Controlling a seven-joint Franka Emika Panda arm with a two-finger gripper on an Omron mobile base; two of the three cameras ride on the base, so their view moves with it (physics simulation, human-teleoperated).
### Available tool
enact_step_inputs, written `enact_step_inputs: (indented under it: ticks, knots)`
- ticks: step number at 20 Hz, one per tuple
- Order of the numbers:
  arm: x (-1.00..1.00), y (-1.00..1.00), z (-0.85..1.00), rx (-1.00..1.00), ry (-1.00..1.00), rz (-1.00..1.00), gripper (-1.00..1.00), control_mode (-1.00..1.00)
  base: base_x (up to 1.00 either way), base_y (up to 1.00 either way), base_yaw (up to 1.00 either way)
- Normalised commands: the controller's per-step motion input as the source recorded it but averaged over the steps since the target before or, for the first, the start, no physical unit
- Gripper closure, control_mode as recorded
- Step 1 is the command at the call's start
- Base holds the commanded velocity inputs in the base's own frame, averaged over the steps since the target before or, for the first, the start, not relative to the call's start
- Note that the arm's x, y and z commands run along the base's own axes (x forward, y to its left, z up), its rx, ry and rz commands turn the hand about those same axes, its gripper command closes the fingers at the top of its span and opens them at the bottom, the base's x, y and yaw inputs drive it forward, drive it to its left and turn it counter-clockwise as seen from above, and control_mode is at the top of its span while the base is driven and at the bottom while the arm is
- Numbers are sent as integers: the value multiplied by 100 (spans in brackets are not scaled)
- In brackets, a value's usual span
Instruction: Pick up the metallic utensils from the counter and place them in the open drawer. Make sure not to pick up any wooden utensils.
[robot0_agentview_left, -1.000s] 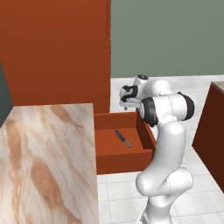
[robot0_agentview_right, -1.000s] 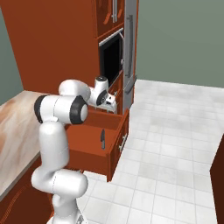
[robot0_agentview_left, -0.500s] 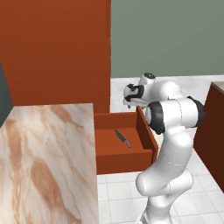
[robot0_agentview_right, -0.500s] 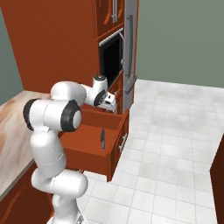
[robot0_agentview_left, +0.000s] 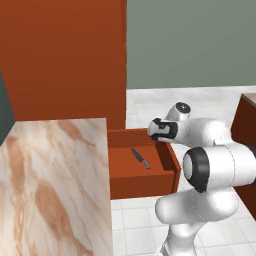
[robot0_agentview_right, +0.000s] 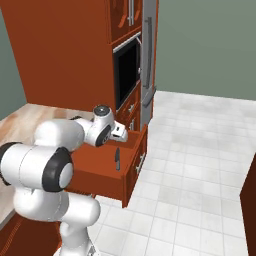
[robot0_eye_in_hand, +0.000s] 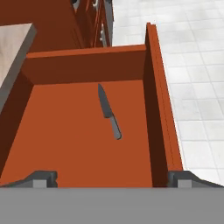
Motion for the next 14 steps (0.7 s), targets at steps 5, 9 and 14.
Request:
enact_step_inputs:
  ticks: [5,9,14]
  knots:
    - [-94,0,35,-1,3,0,-100,-100,0,0,0]
    - [-82,-9,61,0,3,0,-100,-100,0,0,0]
    - [-31,-7,52,0,1,0,-100,-100,0,0,0]
